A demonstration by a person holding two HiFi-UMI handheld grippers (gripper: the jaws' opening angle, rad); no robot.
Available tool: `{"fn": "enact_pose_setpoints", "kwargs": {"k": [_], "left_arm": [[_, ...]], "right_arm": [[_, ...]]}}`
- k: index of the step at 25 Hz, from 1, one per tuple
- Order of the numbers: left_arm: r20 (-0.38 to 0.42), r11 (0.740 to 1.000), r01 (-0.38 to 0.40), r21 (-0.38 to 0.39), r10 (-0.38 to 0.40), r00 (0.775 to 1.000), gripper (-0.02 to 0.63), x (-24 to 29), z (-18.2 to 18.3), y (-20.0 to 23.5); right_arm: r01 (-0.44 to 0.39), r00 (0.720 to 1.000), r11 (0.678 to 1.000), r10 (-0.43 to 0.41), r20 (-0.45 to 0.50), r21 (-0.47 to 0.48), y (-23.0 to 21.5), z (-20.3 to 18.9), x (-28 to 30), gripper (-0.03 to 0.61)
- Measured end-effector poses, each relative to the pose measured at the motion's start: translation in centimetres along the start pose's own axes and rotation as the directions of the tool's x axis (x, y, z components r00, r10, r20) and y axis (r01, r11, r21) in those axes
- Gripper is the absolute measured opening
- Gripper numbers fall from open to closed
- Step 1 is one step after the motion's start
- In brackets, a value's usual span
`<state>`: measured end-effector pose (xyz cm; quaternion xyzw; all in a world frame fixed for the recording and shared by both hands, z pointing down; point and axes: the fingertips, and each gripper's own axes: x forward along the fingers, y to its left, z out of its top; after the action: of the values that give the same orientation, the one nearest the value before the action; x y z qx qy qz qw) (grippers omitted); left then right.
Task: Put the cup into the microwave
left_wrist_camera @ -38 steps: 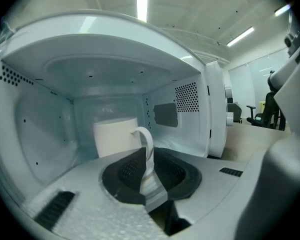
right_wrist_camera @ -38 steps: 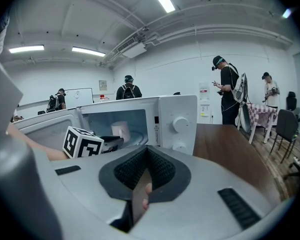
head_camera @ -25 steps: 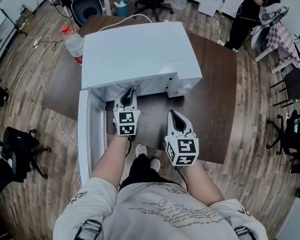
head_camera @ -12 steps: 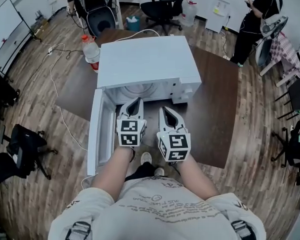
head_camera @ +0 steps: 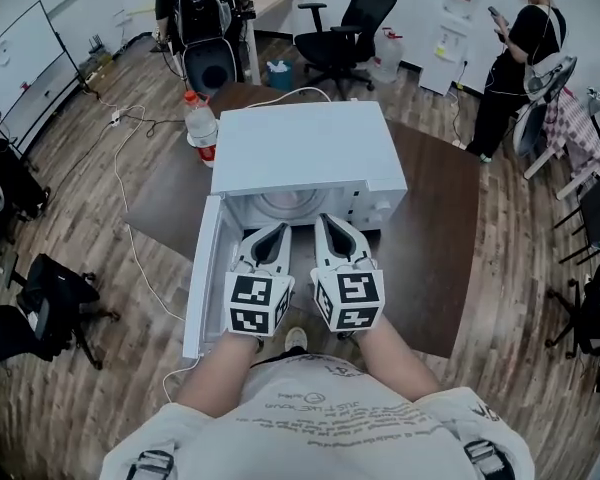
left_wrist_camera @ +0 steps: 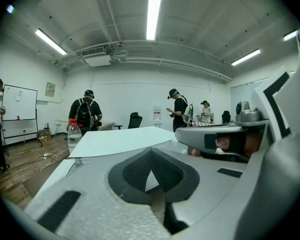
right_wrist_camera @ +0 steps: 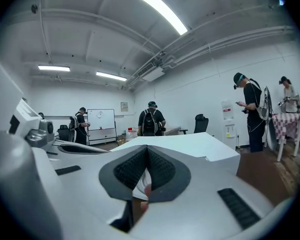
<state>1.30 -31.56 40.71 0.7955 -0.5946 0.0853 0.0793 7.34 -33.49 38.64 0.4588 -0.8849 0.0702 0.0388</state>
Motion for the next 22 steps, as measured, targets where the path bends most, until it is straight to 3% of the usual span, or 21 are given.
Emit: {"fn": "enact_pose_setpoints", "kwargs": {"k": [5,22], "left_arm": [[0.026,1.000,-0.008,-0.022,0.008,1.000,0.014,-0.9,1.4,0.1],[0.014,0.996,-0.064,-0.067,0.065,0.998,0.014,-2.5,1.0,1.4]], "right_arm": [[-0.035,0.999,0.999,0.036,0.017,-0.042,1.1,1.2,0.0,0.011],[-0.064,0.998,0.994,0.065,0.004,-0.088,2.7,0.8,-0.2,0.011]]}}
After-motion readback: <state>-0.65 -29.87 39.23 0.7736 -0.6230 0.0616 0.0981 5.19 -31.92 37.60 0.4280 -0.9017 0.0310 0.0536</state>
